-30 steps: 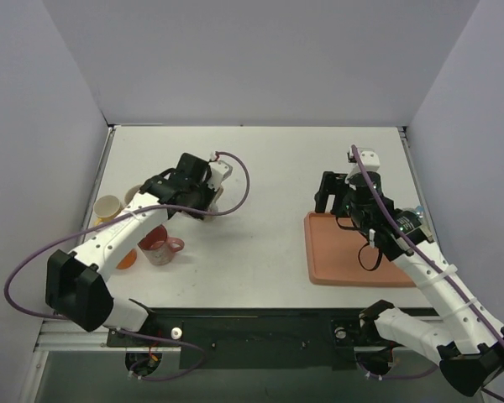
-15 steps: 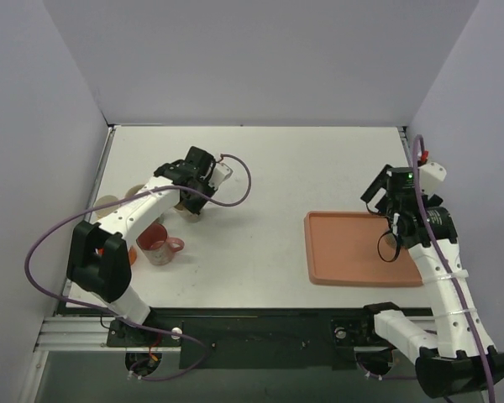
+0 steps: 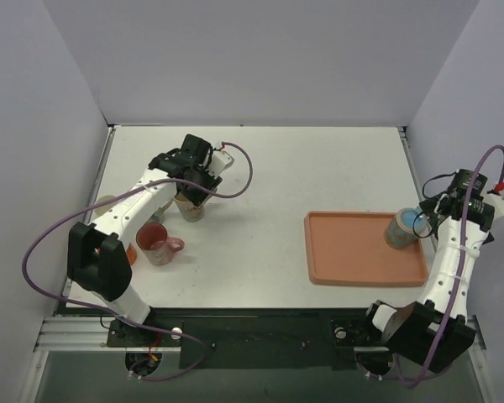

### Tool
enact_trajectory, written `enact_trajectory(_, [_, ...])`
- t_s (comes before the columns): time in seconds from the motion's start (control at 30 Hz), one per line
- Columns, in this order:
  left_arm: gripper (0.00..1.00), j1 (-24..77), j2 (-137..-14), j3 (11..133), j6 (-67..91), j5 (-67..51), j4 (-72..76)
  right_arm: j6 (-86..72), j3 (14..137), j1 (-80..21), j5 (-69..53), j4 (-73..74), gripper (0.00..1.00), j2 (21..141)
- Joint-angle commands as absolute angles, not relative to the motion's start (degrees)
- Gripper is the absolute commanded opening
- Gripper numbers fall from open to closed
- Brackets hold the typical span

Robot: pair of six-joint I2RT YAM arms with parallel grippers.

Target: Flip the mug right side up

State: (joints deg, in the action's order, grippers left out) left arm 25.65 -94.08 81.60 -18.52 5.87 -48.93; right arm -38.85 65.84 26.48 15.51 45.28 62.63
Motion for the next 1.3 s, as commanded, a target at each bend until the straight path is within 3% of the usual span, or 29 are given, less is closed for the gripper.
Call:
enact_trajectory(0.0, [0.51,25.3,-89.0,86.4,-20.9,2.3,-51.1,-40.4,67.2,32.9,10.0,45.4,0.96,66.4])
enact_trajectory(0.1, [0.52,25.3,-87.4,88.0,-21.6,1.0,-52.6,-39.5,66.5,36.7,5.6,42.6,0.88,68.8])
enact_trajectory(0.17, [0.52,25.3,-86.2,88.6,-21.7,0.2,-52.7,-38.1,66.7,37.0,4.3,40.7,0.76,71.5])
enact_trajectory(0.3, [0.52,25.4,-85.1,89.4,-21.4,0.0,-52.7,-35.8,67.3,36.9,1.5,37.0,0.62,76.5])
enact_trajectory(0.5, [0.52,25.4,-84.7,90.1,-20.8,0.0,-52.8,-35.9,67.9,35.9,-2.9,34.8,0.54,81.9])
enact_trajectory(1.07, [0.52,25.4,-85.8,90.4,-21.3,-2.1,-52.7,-41.9,50.6,21.4,-4.0,35.7,0.56,64.5])
enact_trajectory(1.27, [0.52,25.6,-85.7,90.3,-20.7,-2.6,-52.6,-30.8,60.7,20.6,-1.3,43.5,0.77,69.1])
